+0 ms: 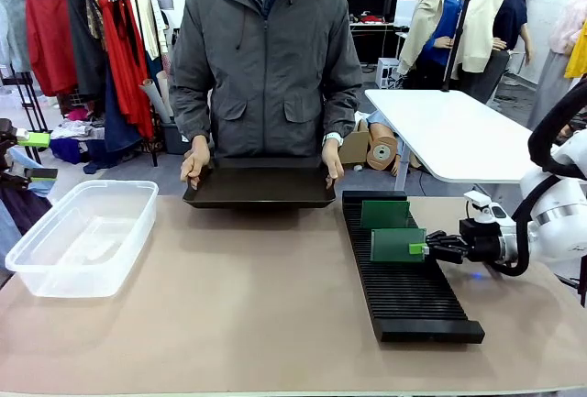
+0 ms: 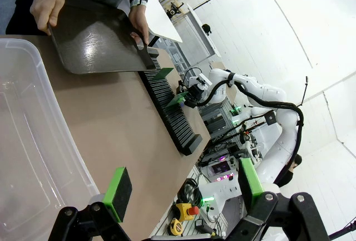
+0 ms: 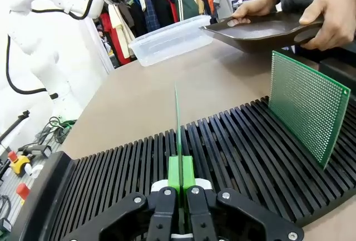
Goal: Sort PCBs into racks and boxes based on the side picked up.
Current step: If the short side of the Blank PCB is picked up, insert it into the PCB Rack ; if the long side is picked up, place it in the Organizing box.
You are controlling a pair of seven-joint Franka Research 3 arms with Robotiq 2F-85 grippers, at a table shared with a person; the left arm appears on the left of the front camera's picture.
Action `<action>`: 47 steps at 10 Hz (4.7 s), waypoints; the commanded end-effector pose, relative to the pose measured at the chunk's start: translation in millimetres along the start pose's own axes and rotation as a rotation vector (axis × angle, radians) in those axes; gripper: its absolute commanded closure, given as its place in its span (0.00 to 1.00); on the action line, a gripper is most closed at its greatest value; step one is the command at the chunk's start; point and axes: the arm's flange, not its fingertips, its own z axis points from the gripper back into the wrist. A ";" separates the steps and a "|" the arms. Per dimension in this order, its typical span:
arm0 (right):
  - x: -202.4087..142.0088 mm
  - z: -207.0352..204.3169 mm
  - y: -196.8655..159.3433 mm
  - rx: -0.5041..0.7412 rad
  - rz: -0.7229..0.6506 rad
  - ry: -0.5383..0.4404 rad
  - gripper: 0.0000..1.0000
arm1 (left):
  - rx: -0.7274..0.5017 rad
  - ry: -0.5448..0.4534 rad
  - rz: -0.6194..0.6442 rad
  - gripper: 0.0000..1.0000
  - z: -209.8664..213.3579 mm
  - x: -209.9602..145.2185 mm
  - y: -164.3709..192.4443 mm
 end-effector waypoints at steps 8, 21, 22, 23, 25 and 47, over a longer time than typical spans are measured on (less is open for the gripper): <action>-12.3 1.7 0.0 -0.030 0.041 0.049 1.00 | -0.008 0.002 -0.001 0.00 0.9 -1.1 -2.2; -16.4 -8.4 6.5 -0.082 0.043 0.103 1.00 | -0.008 0.002 -0.001 0.00 0.9 -1.1 -2.2; -20.7 -11.3 7.4 -0.083 0.044 0.088 1.00 | -0.008 0.002 -0.001 0.00 0.9 -1.1 -2.2; -24.2 -13.8 4.3 -0.076 0.046 0.079 1.00 | -0.008 0.002 -0.001 0.00 0.9 -1.1 -2.2; -27.9 -15.9 0.1 -0.065 0.044 0.065 1.00 | -0.008 0.002 -0.001 0.00 0.9 -1.1 -2.2; -9.8 4.0 1.3 -0.067 0.038 -0.018 0.00 | -0.008 0.002 -0.001 0.00 0.9 -1.1 -2.2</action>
